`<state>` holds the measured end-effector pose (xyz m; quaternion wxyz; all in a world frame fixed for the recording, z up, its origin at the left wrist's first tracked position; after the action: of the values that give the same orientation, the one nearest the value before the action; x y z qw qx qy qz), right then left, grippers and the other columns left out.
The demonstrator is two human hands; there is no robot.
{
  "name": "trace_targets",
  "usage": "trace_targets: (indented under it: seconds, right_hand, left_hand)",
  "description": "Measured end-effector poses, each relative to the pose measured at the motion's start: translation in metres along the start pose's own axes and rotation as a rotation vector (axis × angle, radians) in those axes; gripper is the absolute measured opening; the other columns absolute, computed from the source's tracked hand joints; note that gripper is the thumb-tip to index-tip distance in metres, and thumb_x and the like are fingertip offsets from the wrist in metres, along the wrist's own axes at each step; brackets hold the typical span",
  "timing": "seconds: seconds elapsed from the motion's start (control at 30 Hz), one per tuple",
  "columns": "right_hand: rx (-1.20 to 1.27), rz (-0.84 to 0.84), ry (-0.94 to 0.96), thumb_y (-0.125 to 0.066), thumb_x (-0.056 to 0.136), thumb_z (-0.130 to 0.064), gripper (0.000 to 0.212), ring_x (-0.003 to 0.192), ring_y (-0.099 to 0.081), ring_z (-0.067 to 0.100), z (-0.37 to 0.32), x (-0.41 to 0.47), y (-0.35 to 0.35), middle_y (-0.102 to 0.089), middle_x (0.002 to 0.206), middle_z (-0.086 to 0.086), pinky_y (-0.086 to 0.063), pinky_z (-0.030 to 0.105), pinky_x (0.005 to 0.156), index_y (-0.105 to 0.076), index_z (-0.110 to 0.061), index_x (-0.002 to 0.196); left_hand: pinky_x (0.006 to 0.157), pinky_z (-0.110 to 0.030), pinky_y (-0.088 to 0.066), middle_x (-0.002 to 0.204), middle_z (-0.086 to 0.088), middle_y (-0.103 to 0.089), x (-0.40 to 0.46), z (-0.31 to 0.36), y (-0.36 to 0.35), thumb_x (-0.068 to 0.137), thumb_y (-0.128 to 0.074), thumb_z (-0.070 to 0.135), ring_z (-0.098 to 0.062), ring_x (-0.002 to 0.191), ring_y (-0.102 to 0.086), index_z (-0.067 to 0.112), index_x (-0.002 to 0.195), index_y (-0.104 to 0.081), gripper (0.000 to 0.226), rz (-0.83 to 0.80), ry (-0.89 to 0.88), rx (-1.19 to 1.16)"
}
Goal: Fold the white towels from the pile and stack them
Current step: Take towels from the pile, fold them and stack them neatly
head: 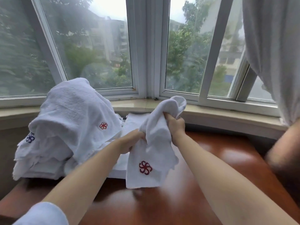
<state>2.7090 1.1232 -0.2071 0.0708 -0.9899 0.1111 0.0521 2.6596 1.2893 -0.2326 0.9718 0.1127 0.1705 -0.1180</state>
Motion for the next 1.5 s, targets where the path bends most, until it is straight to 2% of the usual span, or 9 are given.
trace_targets:
  seconds: [0.37,0.43,0.47,0.53,0.67,0.9,1.2,1.33,1.5]
  right_hand:
    - [-0.644,-0.167,-0.307,-0.06,0.079,-0.036,0.042,0.065,-0.047,0.019,0.052,0.016,0.092,-0.049,0.084,0.005,-0.037,0.027,0.055,-0.041,-0.002,0.093]
    - [-0.855,-0.273,-0.282,-0.055,0.082,-0.031,0.036,0.065,-0.044,0.017,0.058,0.028,0.099,-0.037,0.078,0.002,-0.032,0.027,0.055,-0.022,-0.031,0.095]
    - [-1.004,-0.34,-0.261,-0.055,0.085,-0.033,0.057,0.073,-0.05,0.017,0.059,0.031,0.101,-0.034,0.078,0.001,-0.032,0.027,0.056,-0.024,0.002,0.118]
    - [-1.201,-0.523,-0.357,-0.057,0.089,-0.048,0.053,0.098,-0.054,0.023,0.066,0.032,0.109,-0.045,0.098,0.004,-0.037,0.028,0.061,-0.043,-0.005,0.117]
    - [-1.361,-0.678,-0.726,-0.048,0.092,-0.059,0.083,0.133,-0.04,0.028,0.084,0.048,0.141,-0.026,0.155,0.002,-0.041,0.035,0.089,-0.006,-0.024,0.153]
    - [-1.337,-0.208,0.019,-0.076,0.076,-0.037,0.079,0.107,-0.057,0.03,0.031,0.153,0.114,-0.027,0.142,0.005,-0.047,0.033,0.081,-0.032,-0.028,0.141]
    - [-1.369,-0.326,-0.187,-0.053,0.093,-0.026,0.051,0.128,-0.04,0.027,0.17,0.149,0.143,-0.024,0.149,0.006,-0.039,0.039,0.103,-0.038,-0.021,0.141]
    - [-1.416,-0.315,-0.272,-0.053,0.093,-0.028,0.053,0.132,-0.029,0.026,0.209,0.128,0.168,-0.026,0.144,0.007,-0.037,0.036,0.1,-0.033,-0.02,0.142]
    - [-1.173,0.025,-0.338,-0.059,0.09,-0.029,0.069,0.128,-0.035,0.027,0.209,0.09,0.187,-0.015,0.147,0.007,-0.039,0.035,0.101,-0.02,-0.026,0.147]
  left_hand:
    - [0.092,-0.039,-0.054,0.115,-0.007,-0.07,0.041,-0.059,-0.109,0.081,-0.068,0.033,-0.023,0.107,-0.067,0.014,0.121,-0.063,0.044,-0.498,0.49,0.203]
    - [0.094,-0.037,-0.053,0.108,-0.005,-0.073,0.047,-0.062,-0.118,0.074,-0.074,0.035,-0.02,0.099,-0.07,0.016,0.104,-0.075,0.035,-0.552,0.534,0.264]
    - [0.092,-0.036,-0.054,0.104,-0.005,-0.074,0.051,-0.061,-0.121,0.071,-0.075,0.036,-0.02,0.093,-0.071,0.017,0.094,-0.078,0.03,-0.574,0.546,0.282]
    - [0.093,-0.036,-0.053,0.103,-0.009,-0.073,0.056,-0.057,-0.124,0.069,-0.076,0.036,-0.023,0.09,-0.07,0.014,0.091,-0.079,0.032,-0.602,0.566,0.312]
    - [0.111,-0.047,-0.037,0.131,-0.018,-0.059,0.076,-0.051,-0.116,0.064,-0.08,0.038,-0.035,0.121,-0.055,0.006,0.129,-0.06,0.075,-0.672,0.583,0.388]
    - [0.082,-0.041,-0.056,0.129,-0.01,-0.058,0.141,-0.062,-0.082,0.077,-0.078,0.033,-0.028,0.104,-0.063,0.012,0.139,-0.044,0.073,-0.522,0.636,0.968]
    - [0.098,-0.03,-0.039,0.149,-0.013,-0.037,0.216,-0.091,-0.076,0.095,-0.051,0.026,-0.028,0.133,-0.041,0.009,0.147,-0.029,0.06,-0.102,0.379,0.958]
    - [0.066,-0.031,-0.05,0.139,-0.013,-0.039,0.222,-0.119,-0.094,0.084,-0.066,0.034,-0.028,0.106,-0.054,0.014,0.145,-0.025,0.076,-0.119,0.375,0.888]
    - [0.096,-0.039,-0.046,0.138,-0.016,-0.034,0.213,-0.132,-0.098,0.075,-0.075,0.025,-0.033,0.122,-0.047,0.02,0.151,-0.017,0.095,0.031,0.36,0.845]
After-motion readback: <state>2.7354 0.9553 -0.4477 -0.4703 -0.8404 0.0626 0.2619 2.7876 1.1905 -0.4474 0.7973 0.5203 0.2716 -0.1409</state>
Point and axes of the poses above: each hand's wrist, its own x-axis towards the middle knuckle, its own y-axis out of the back of the hand, z = x × y, the point moved 9 cm from there along x, towards the middle knuckle
